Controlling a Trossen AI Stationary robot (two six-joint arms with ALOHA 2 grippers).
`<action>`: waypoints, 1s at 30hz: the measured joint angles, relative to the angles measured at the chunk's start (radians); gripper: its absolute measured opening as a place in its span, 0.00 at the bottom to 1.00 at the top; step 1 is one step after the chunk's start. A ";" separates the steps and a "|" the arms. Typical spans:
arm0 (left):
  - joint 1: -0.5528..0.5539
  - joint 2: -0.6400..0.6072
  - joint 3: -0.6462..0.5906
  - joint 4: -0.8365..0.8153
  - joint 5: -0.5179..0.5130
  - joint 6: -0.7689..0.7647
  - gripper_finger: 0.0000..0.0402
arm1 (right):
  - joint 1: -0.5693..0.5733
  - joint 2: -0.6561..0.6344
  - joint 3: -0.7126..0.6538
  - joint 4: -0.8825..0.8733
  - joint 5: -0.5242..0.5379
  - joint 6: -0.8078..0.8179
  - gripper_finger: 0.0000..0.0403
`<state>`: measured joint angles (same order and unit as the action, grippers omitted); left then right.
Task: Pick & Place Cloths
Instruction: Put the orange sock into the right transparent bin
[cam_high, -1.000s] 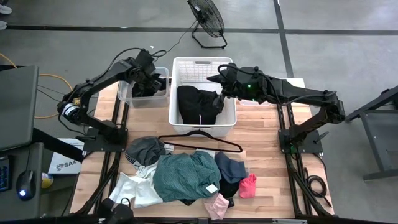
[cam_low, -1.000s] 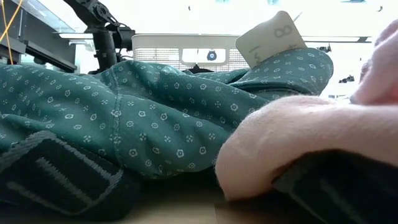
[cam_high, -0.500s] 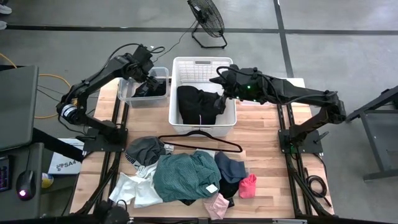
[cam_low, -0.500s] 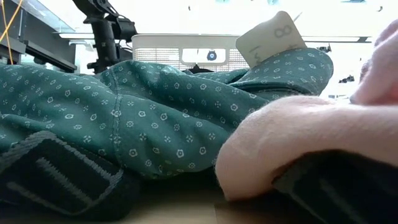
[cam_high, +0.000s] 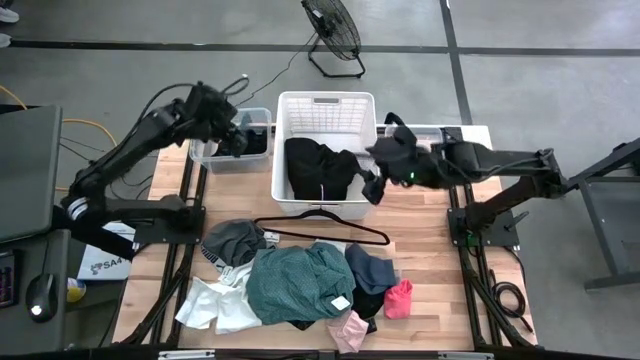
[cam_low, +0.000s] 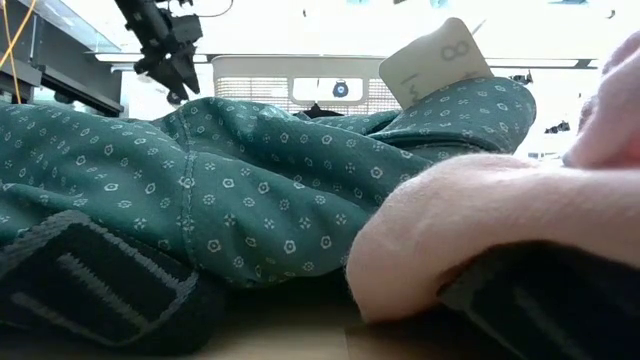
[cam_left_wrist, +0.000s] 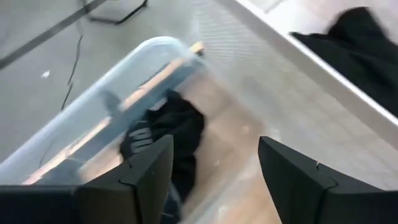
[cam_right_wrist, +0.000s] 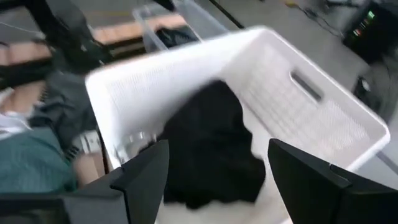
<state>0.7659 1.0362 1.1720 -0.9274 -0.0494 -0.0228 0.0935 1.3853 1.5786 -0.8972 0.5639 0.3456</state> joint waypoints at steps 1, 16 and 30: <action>-0.030 -0.023 -0.022 0.013 0.000 -0.009 0.54 | 0.020 0.000 -0.013 -0.029 0.021 0.035 0.66; -0.360 -0.283 -0.274 0.255 -0.006 -0.113 0.50 | 0.391 0.000 -0.206 -0.316 -0.046 0.739 0.66; -0.414 -0.281 -0.286 0.276 -0.046 -0.099 0.50 | 0.685 0.026 -0.563 0.174 -0.259 0.917 0.66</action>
<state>0.3523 0.7551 0.8860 -0.6516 -0.0958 -0.1217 0.7787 1.4110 1.0157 -0.7230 0.3050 1.2629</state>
